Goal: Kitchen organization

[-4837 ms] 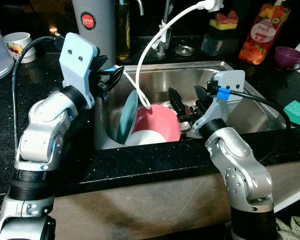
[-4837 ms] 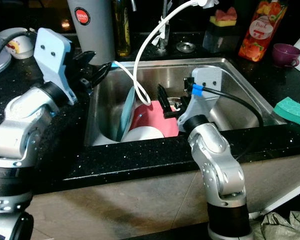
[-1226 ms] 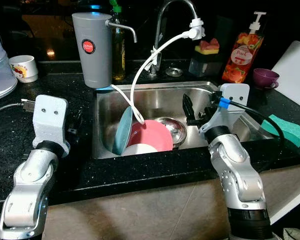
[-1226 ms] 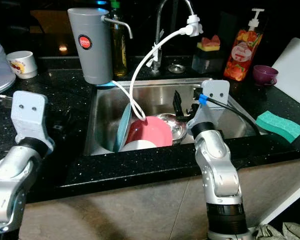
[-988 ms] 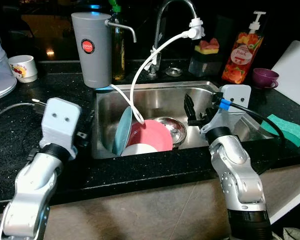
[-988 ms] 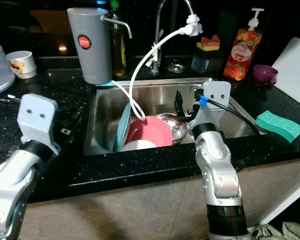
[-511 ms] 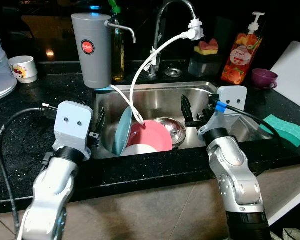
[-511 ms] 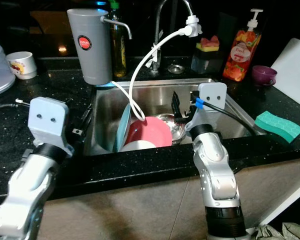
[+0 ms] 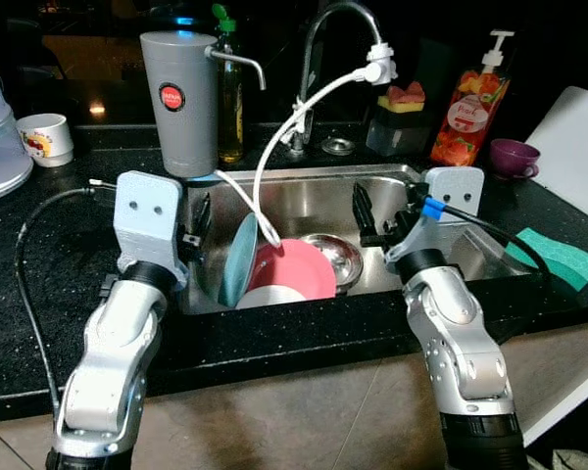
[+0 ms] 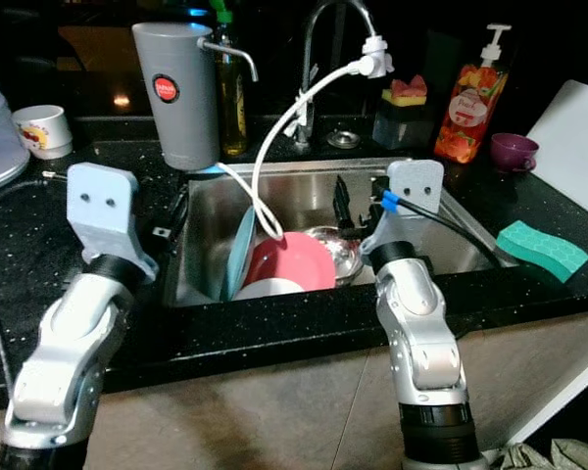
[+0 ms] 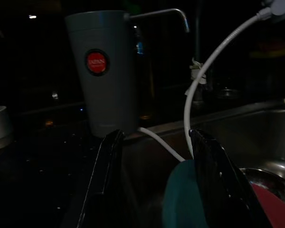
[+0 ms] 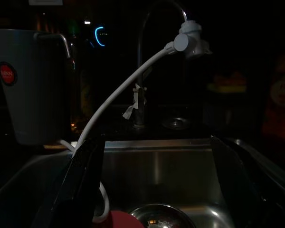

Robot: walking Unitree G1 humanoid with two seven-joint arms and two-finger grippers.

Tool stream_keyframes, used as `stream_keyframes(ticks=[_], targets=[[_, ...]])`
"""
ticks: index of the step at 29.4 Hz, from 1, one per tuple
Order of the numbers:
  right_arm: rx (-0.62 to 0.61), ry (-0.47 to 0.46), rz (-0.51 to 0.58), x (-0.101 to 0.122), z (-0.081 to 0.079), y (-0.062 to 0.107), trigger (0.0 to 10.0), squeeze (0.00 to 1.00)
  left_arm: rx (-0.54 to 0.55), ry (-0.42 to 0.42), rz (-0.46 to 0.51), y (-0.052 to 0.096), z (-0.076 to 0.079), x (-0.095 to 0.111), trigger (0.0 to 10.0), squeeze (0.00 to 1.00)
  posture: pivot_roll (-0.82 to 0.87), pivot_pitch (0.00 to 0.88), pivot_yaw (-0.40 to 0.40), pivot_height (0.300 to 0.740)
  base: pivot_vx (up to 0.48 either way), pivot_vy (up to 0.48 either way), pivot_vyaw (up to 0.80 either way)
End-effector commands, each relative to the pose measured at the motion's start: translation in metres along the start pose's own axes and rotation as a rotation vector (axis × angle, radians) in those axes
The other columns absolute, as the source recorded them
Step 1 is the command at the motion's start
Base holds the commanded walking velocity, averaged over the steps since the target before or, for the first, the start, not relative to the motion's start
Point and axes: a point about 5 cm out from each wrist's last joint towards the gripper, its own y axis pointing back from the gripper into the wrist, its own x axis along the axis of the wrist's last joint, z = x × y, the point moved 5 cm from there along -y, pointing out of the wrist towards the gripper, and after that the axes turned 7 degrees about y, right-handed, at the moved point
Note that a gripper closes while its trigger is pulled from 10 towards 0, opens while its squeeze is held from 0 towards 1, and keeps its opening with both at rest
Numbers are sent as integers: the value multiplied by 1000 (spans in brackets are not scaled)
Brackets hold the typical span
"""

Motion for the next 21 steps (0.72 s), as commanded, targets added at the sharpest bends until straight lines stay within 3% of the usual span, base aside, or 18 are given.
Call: stream_keyframes(ticks=[1,3,8,21], targets=[[-9,-6,-2,-2,3,0,10000,0,6,-6,-7,-2,-2,-1,10000,0,80,92,-53,740,0,0,0],[-13,-8,-1,-2,3,0,10000,0,-17,-56,-26,0,3,-6,10000,0,80,93,-52,740,0,0,0],[-13,-11,-3,-3,2,0,10000,0,-35,-37,-35,1,9,-8,10000,0,80,90,-51,740,0,0,0],[-2,-6,3,-1,1,-2,10000,0,17,-79,-58,-2,-3,-16,10000,0,75,74,-56,740,0,0,0]])
